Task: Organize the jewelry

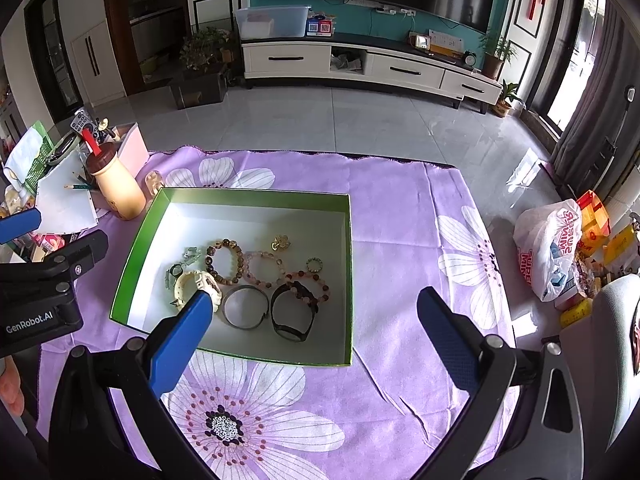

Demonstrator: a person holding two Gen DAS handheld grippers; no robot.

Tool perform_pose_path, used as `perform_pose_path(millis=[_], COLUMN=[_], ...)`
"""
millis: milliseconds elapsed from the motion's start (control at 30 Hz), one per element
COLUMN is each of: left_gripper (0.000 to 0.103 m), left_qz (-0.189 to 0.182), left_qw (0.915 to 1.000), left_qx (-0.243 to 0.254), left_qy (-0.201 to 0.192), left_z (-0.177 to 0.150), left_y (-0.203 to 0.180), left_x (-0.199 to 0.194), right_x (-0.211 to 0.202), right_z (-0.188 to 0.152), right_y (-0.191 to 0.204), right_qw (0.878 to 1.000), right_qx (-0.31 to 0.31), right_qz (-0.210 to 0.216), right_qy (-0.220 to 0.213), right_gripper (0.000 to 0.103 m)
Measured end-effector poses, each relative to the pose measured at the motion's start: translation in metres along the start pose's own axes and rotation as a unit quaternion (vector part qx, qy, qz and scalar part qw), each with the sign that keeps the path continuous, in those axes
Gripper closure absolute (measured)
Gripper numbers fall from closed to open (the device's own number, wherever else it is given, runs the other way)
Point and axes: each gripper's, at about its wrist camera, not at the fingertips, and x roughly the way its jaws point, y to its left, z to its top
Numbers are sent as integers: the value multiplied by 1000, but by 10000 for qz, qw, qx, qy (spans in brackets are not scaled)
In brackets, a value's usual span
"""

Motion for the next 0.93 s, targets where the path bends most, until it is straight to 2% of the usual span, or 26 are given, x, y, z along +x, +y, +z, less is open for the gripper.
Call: perform_pose_path(millis=[933], left_gripper=[2], left_qz=[-9], left_qw=[9999], left_qx=[-102], left_qy=[52], left_z=[3], left_y=[-2], left_x=[10], right_x=[9], right_z=[-2], right_y=[-1], right_qw=[10000], right_qx=[26], right_qz=[23], right_qy=[34], right_gripper=[1])
